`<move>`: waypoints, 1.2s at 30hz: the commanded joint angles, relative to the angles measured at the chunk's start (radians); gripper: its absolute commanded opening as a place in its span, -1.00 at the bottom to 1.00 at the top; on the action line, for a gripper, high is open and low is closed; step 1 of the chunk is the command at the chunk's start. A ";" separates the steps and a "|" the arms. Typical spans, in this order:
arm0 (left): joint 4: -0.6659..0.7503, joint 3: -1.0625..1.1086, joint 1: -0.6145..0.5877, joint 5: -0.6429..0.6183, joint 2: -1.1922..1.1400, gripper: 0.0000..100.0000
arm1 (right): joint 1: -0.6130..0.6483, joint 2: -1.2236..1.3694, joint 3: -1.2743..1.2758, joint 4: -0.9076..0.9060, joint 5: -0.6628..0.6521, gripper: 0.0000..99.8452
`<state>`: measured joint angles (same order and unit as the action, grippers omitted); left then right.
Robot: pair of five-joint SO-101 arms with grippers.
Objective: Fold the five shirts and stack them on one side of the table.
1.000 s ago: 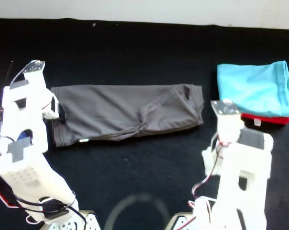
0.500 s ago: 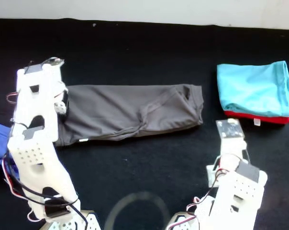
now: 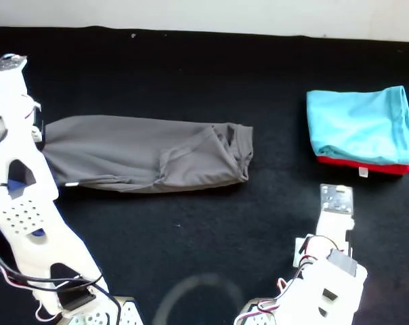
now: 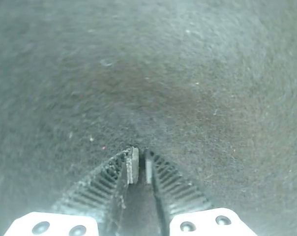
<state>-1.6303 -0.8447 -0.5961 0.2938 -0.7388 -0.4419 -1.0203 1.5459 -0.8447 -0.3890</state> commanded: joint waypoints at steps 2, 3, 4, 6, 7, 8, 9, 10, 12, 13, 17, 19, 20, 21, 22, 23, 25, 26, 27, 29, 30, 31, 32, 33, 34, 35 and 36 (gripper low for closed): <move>-0.100 -0.096 0.070 0.008 0.024 -0.98 | -0.007 -0.001 0.035 0.061 0.069 -0.99; -0.118 -0.110 0.090 0.006 0.025 -0.98 | -0.007 -0.001 0.036 0.065 0.071 -0.99; -0.127 -0.122 0.110 0.005 0.025 -0.98 | -0.007 -0.001 0.038 0.068 0.071 -0.99; -0.133 -0.134 0.153 0.003 0.033 -0.98 | -0.007 -0.001 0.039 0.068 0.071 -0.99; -0.133 -0.134 0.174 0.003 0.047 -0.98 | -0.007 -0.001 0.039 0.068 0.071 -0.99; -0.133 -0.127 0.199 0.003 0.065 -0.98 | -0.007 -0.001 0.041 0.068 0.071 -0.99; -0.133 -0.114 0.228 0.003 0.088 -0.98 | -0.007 -0.001 0.050 0.068 0.071 -0.99; -0.133 -0.101 0.257 0.003 0.116 -0.98 | -0.005 -0.002 0.050 0.068 0.071 -0.99; -0.133 -0.058 0.328 0.003 0.176 -0.98 | -0.004 -0.002 0.051 0.068 0.071 -0.99; -0.133 -0.033 0.371 0.003 0.206 -0.98 | -0.004 -0.002 0.051 0.068 0.071 -0.99; -0.130 0.041 0.575 0.003 0.283 -0.98 | -0.002 -0.002 0.053 0.070 0.071 -0.99; -0.130 0.045 0.677 0.003 0.286 -0.98 | -0.002 -0.002 0.053 0.070 0.071 -0.99; -0.130 0.045 0.727 0.003 0.285 -0.98 | -0.004 -0.002 0.053 0.070 0.071 -0.99; -0.129 0.047 0.776 0.005 0.285 -0.98 | -0.004 -0.002 0.053 0.070 0.071 -0.99; -0.127 0.050 0.823 0.005 0.283 -0.98 | -0.004 -0.002 0.053 0.070 0.071 -0.99; -0.110 0.051 0.868 0.005 0.283 -0.98 | -0.004 -0.002 0.053 0.070 0.071 -0.99; -0.064 0.051 0.943 0.005 0.274 -0.98 | -0.004 -0.002 0.053 0.070 0.071 -0.99; -0.040 0.048 0.972 0.005 0.260 -0.98 | -0.004 -0.002 0.053 0.070 0.071 -0.99; -0.014 0.048 0.997 0.005 0.243 -0.98 | -0.004 -0.002 0.053 0.070 0.071 -0.99; 0.040 0.048 1.035 0.005 0.203 -0.98 | -0.004 -0.002 0.054 0.070 0.071 -0.99; 0.066 0.047 1.050 0.005 0.177 -0.98 | -0.005 -0.002 0.054 0.070 0.071 -0.99; 0.095 0.045 1.064 0.005 0.153 -0.98 | -0.005 -0.002 0.054 0.070 0.071 -0.99; 0.121 0.045 1.073 0.005 0.133 -0.98 | -0.005 -0.002 0.054 0.070 0.071 -0.99; 0.146 0.045 1.084 0.003 0.114 -0.98 | -0.005 -0.002 0.054 0.070 0.071 -0.99; 0.170 0.045 1.092 0.003 0.097 -0.98 | -0.005 -0.002 0.054 0.070 0.071 -0.99; 0.196 0.045 1.101 0.003 0.082 -0.98 | -0.005 -0.002 0.054 0.070 0.071 -0.99; 0.219 0.045 1.110 0.002 0.067 -0.98 | -0.005 -0.002 0.054 0.070 0.071 -0.99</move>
<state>-1.4814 -0.7894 0.4780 0.2938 -0.6605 -0.4419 -1.0219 1.5689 -0.7940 -0.3291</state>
